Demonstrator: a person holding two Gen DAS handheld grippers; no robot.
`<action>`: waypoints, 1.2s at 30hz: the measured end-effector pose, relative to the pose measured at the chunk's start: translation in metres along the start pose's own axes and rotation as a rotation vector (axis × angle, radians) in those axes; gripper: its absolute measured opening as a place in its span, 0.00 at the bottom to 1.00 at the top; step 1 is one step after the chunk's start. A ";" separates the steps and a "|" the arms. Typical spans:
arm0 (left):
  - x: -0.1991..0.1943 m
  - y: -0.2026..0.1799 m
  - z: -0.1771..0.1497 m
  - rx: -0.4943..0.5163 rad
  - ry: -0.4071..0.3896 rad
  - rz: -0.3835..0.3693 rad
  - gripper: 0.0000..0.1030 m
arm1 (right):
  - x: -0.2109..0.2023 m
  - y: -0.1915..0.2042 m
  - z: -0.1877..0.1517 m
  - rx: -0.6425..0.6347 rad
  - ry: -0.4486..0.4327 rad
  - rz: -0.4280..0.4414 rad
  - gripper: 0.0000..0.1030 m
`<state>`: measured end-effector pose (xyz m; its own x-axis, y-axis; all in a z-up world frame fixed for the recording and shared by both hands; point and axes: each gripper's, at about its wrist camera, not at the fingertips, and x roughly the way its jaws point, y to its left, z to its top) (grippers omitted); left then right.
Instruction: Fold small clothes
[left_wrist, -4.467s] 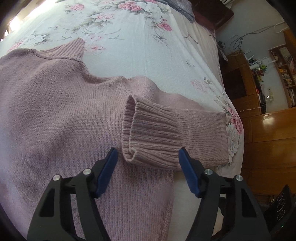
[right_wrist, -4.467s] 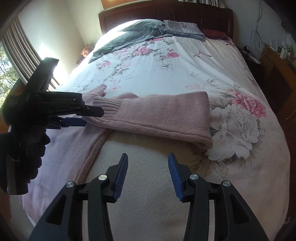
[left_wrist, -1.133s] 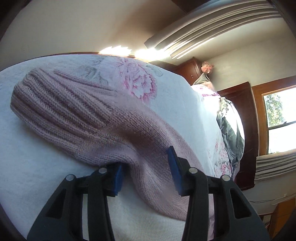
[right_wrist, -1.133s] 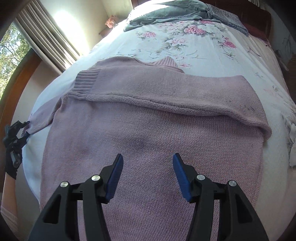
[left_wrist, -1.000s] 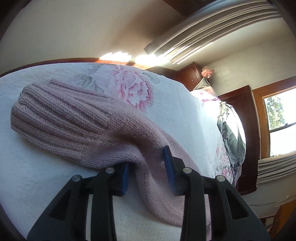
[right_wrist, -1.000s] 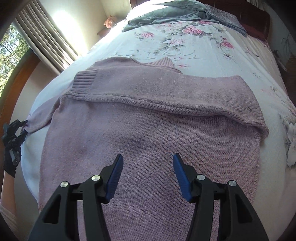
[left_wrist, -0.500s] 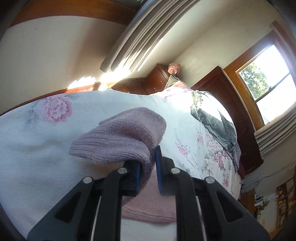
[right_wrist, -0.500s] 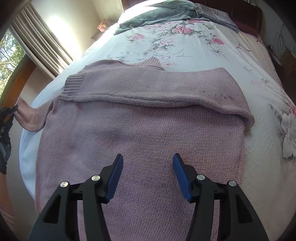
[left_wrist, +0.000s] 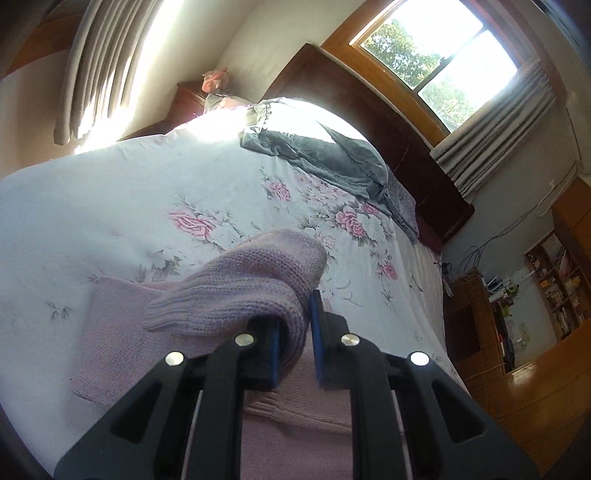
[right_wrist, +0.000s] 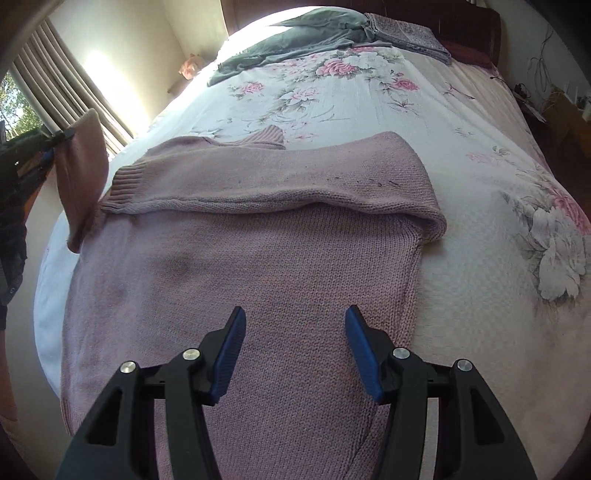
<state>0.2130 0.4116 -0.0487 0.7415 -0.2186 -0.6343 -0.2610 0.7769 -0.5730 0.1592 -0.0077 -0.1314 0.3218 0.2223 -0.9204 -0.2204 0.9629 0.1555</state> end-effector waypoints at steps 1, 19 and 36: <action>0.011 -0.007 -0.005 0.014 0.016 -0.002 0.12 | -0.001 -0.004 -0.001 0.004 -0.001 0.000 0.55; 0.080 -0.015 -0.090 0.207 0.301 -0.012 0.29 | 0.000 -0.015 0.012 0.038 0.004 0.052 0.56; -0.022 0.127 -0.022 0.028 0.124 0.234 0.34 | 0.086 0.132 0.147 0.104 0.203 0.404 0.56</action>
<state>0.1497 0.5016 -0.1190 0.5814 -0.1000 -0.8075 -0.3980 0.8307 -0.3893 0.2932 0.1613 -0.1371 0.0402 0.5587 -0.8284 -0.1943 0.8176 0.5420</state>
